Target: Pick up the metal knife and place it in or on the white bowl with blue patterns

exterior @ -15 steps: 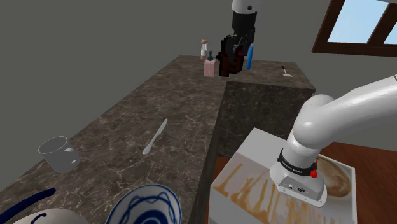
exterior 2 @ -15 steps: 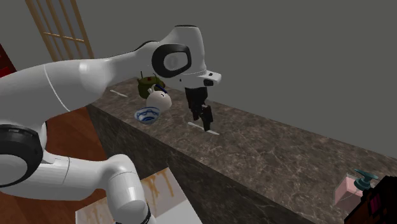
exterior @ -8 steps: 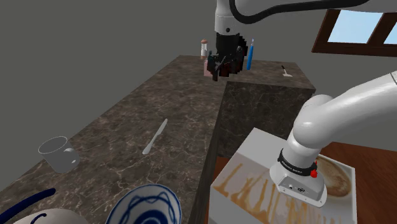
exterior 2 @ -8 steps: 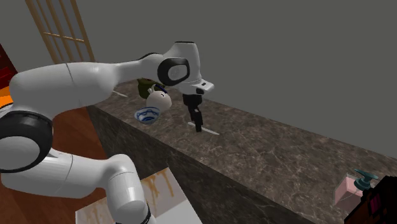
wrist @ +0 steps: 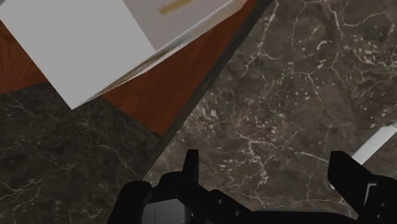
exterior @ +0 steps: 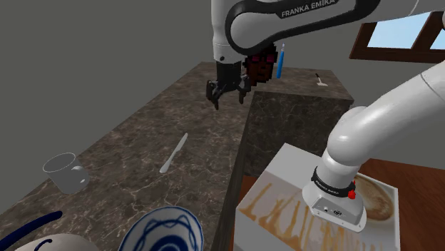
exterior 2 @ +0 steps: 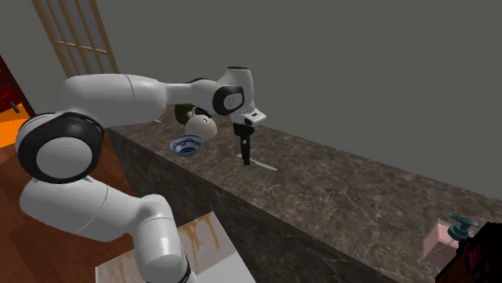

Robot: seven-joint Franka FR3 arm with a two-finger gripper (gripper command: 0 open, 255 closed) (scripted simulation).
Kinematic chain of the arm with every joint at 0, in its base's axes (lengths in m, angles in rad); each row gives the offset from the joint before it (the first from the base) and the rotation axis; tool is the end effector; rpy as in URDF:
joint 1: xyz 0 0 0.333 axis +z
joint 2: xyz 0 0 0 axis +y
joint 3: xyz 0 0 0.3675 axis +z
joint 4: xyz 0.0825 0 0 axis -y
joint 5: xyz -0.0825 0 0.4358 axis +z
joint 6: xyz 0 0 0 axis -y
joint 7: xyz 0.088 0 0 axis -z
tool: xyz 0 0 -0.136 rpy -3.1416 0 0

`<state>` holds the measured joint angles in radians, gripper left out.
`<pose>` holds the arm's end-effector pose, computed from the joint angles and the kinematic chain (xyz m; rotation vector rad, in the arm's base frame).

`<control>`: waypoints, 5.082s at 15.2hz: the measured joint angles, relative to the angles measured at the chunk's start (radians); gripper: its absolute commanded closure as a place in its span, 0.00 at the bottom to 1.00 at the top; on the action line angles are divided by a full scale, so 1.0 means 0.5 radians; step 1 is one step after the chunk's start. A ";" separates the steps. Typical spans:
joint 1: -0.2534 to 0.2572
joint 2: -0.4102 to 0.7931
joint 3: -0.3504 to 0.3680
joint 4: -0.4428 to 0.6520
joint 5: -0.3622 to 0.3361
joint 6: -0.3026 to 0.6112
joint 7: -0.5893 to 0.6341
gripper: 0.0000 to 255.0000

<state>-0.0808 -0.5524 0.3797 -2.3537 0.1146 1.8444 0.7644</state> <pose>0.3961 0.1506 0.5189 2.9584 -0.8298 0.0817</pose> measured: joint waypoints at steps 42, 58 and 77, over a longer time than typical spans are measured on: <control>-0.064 1.653 0.467 0.666 -0.616 0.822 1.912 1.00; -0.109 1.470 0.517 0.826 -0.465 0.519 1.812 1.00; -0.068 1.265 0.595 1.038 -0.324 0.143 1.855 1.00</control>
<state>-0.1149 0.0802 0.6772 -1.8346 -0.0472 1.9160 1.6919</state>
